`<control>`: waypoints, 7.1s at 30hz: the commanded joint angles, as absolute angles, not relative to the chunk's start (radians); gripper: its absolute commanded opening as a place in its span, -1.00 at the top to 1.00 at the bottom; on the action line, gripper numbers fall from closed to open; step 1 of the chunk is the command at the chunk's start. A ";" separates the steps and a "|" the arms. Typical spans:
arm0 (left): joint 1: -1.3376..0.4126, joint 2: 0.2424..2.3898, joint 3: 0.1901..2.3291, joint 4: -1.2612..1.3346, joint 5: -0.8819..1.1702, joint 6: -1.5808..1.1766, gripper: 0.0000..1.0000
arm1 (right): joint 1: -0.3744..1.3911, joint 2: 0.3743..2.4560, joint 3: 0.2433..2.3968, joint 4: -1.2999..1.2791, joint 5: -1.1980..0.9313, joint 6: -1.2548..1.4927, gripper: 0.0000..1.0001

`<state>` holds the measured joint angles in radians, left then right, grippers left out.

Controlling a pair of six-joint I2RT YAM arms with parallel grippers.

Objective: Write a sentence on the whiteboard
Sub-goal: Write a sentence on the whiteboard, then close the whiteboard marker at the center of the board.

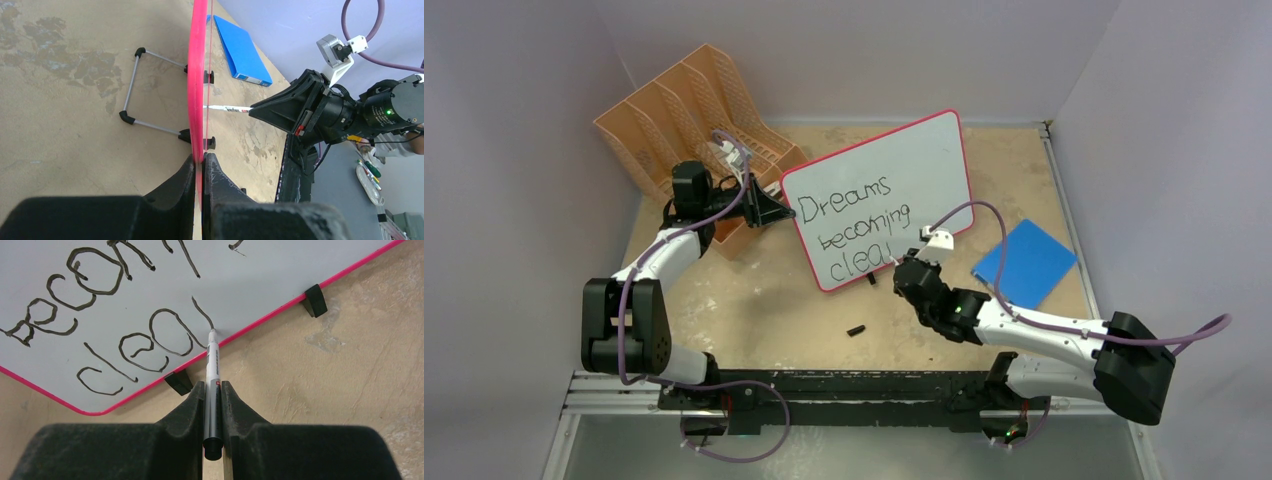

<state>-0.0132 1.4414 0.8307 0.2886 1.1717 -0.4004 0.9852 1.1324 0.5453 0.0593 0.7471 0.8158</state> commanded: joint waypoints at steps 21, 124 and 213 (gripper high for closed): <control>-0.006 1.429 0.861 0.304 1.183 -0.383 1.00 | 0.980 1.044 0.548 0.074 0.767 0.785 1.00; -0.191 0.973 0.895 -0.341 0.601 -0.277 -0.43 | 0.905 0.623 0.597 -0.049 0.647 0.609 1.00; -1.169 1.704 0.966 -0.471 -0.036 -0.174 0.78 | 0.905 0.522 0.609 -0.100 0.670 0.605 1.00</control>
<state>-1.1553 1.6867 0.9691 -0.4202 -0.0055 -0.1753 0.9085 0.5339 0.5762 -0.1207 0.6445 0.6090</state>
